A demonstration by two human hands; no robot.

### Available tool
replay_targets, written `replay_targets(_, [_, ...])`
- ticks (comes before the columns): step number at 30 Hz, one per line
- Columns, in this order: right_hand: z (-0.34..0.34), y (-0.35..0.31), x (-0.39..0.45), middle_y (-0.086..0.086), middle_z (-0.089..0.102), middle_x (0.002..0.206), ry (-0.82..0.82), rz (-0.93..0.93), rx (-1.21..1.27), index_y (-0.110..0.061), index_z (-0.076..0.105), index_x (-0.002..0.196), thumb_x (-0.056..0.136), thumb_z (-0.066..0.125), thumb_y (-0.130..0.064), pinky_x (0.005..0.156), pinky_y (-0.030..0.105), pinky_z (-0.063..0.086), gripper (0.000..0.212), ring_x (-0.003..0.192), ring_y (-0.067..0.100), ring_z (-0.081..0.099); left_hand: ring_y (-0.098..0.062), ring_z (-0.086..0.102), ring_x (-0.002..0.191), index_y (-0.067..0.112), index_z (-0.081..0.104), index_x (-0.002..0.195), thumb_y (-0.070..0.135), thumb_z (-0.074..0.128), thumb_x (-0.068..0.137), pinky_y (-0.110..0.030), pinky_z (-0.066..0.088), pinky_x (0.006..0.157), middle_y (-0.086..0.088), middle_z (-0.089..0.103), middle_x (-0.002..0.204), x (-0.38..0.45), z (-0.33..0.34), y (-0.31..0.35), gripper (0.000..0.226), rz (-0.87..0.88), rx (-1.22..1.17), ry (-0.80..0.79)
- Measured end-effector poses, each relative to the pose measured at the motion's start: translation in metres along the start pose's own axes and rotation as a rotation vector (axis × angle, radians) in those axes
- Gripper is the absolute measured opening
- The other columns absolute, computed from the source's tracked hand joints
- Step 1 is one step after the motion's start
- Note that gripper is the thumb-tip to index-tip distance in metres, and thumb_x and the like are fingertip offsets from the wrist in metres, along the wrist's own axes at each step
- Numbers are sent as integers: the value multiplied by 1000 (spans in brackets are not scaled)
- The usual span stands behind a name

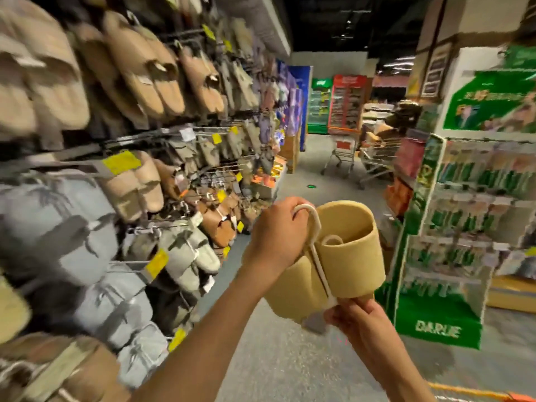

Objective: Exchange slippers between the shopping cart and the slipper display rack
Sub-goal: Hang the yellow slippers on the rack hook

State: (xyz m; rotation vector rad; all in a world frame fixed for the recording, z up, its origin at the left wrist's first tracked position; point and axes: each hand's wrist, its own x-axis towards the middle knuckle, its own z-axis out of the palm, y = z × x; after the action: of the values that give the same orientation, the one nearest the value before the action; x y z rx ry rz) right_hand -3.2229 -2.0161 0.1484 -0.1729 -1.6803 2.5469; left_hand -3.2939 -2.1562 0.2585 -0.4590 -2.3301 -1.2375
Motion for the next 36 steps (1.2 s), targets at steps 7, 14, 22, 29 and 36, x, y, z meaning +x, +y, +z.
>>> replay_targets(7, [136, 34, 63, 16, 60, 45, -363, 137, -93, 10, 54, 75, 90, 36, 14, 41, 26, 52, 24, 39, 21, 59, -28, 62, 93, 18, 70, 95, 19, 49, 90, -37, 51, 74, -6, 71, 99, 28, -118, -79, 22, -170, 244, 219])
replay_targets(14, [224, 91, 96, 17, 48, 38, -485, 238, -134, 3, 52, 75, 90, 37, 13, 32, 23, 42, 23, 31, 20, 46, -31, 60, 96, 18, 67, 99, 20, 41, 93, -36, 50, 78, -9, 68, 104, 13, -189, -153, 27, -392, 357, 339])
replay_targets(22, [305, 142, 108, 10, 51, 43, -782, 277, -314, 0, 50, 51, 86, 48, 9, 48, 26, 42, 36, 45, 18, 51, -20, 59, 84, 17, 64, 92, 24, 45, 93, -30, 45, 65, -1, 65, 90, -34, -259, -199, 21, -620, 513, 555])
replay_targets(29, [359, 146, 109, 11, 45, 43, -913, 548, -127, 4, 57, 73, 87, 43, 10, 36, 21, 38, 20, 33, 16, 43, -19, 54, 113, 13, 57, 119, 37, 46, 96, -22, 38, 83, 4, 59, 121, -69, -288, -204, 35, -919, 524, 671])
replay_targets(36, [387, 132, 112, 15, 54, 41, -969, 575, -94, 4, 61, 72, 88, 43, 12, 33, 20, 44, 25, 35, 21, 49, -25, 51, 120, 11, 59, 123, 24, 44, 97, -23, 37, 92, -8, 58, 128, -59, -299, -203, 32, -1017, 509, 833])
